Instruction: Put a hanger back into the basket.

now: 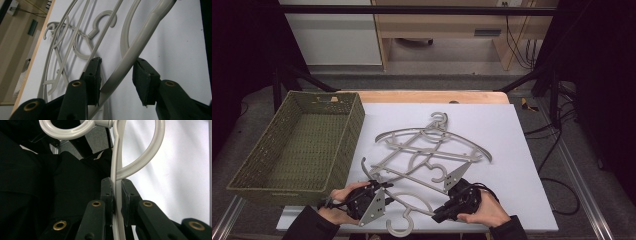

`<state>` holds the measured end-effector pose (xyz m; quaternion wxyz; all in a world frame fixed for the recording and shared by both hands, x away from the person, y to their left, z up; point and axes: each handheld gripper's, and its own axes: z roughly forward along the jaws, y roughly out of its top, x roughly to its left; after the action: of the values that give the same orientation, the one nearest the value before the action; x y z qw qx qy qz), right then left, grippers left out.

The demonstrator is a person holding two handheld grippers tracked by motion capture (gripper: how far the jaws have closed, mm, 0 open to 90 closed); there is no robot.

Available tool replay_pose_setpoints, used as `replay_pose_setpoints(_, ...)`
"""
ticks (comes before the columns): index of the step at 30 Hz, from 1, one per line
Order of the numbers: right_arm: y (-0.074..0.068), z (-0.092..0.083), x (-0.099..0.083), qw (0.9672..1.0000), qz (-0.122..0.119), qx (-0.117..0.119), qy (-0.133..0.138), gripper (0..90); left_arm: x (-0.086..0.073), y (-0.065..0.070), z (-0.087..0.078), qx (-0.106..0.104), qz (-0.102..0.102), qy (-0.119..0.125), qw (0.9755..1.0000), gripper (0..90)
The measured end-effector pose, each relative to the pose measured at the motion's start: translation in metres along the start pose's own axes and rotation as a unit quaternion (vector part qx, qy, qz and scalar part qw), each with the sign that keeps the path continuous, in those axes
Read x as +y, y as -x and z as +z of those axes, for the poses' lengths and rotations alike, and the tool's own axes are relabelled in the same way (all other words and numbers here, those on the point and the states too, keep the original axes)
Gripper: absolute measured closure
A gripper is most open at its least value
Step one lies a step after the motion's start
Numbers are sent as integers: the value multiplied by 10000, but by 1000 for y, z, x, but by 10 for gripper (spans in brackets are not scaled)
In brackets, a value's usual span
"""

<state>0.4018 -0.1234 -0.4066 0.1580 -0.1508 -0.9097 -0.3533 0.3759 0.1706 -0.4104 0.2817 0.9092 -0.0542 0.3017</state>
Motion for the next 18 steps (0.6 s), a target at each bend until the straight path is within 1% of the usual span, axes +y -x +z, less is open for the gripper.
replay_pose_setpoints(3,-1,0,0,10000,12,48,-45,816,0,1,0,10,52,-1,10000,626)
replay_pose_setpoints(4,-1,0,0,10000,-35,49,-35,815,0,2,1,36,143,-44,9999,639)
replay_pose_setpoints(6,-1,0,0,10000,-55,49,-31,815,0,2,1,32,162,-35,9999,649)
replay_pose_setpoints(7,-1,0,0,10000,-5,52,-69,815,0,3,1,55,212,-21,9998,653)
replay_pose_setpoints(10,0,-1,-1,10000,-67,42,-36,814,0,4,0,77,296,-16,9995,665)
replay_pose_setpoints(12,0,-1,-1,10000,-50,53,-19,814,1,4,0,83,301,-8,9995,672)
replay_pose_setpoints(13,0,-2,-2,9999,-103,49,10,814,1,4,-1,101,313,7,9995,675)
replay_pose_setpoints(14,0,-3,-2,9999,-96,38,25,814,1,4,-1,108,307,8,9995,678)
replay_pose_setpoints(15,1,-3,-2,9999,-129,86,45,813,1,4,-2,101,312,11,9995,682)
replay_pose_setpoints(17,1,-5,-2,9999,-132,72,68,814,1,4,-2,70,318,21,9995,693)
replay_pose_setpoints(18,0,-5,-2,9999,-128,25,89,814,1,4,-3,57,319,26,9995,700)
